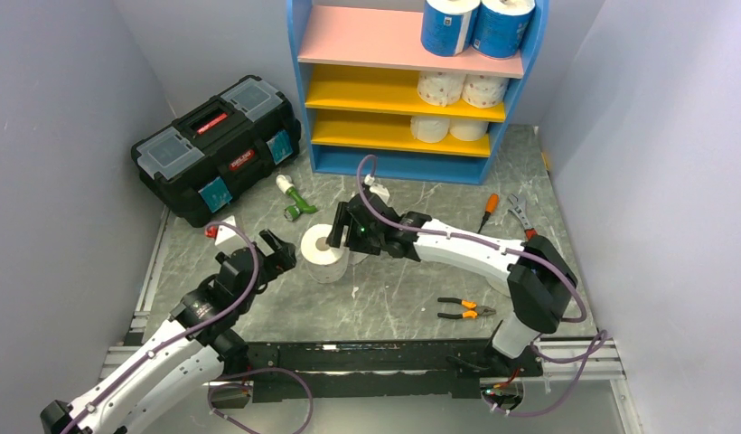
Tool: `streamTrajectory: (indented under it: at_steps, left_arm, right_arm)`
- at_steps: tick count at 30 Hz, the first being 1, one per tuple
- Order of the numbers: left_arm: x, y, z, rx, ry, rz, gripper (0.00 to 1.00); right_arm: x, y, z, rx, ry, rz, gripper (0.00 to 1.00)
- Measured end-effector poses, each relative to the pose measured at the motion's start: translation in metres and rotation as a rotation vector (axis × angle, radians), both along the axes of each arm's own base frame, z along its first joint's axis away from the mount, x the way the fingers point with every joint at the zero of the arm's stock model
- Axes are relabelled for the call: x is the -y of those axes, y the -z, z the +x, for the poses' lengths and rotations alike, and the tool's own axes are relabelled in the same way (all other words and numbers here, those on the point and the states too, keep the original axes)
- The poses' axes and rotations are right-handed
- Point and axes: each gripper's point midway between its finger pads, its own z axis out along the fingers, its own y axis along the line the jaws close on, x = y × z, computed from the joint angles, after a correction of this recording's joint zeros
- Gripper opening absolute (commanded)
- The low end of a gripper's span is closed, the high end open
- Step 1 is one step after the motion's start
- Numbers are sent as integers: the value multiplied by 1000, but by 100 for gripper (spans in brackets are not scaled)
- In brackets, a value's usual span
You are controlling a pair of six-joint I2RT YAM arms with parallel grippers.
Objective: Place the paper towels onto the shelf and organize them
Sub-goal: Move the paper towel to the center of the board.
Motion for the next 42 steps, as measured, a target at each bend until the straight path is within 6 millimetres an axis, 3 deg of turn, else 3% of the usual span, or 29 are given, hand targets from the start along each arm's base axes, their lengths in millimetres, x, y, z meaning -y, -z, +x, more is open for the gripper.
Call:
streamTrajectory:
  at_steps: [12,20,28,35,42]
  left_arm:
    - [-2,11,-3,-26,-3,13,99]
    - [-1,14,-3,-35,-2,15,99]
    - [-1,13,-3,-34,-4,9,99]
    - [0,13,-3,-36,1,5,99]
    - [5,18,-2,-44,14,-5,98]
  right_arm:
    - [0,18,7,-1,-50,-93,67]
    - [-7,15,11,24,-99,-113,37]
    - [1,10,10,39,-162,-190,24]
    - [21,-5,6,74,-241,-302,23]
    - [52,-40,4,155,-309,-419,24]
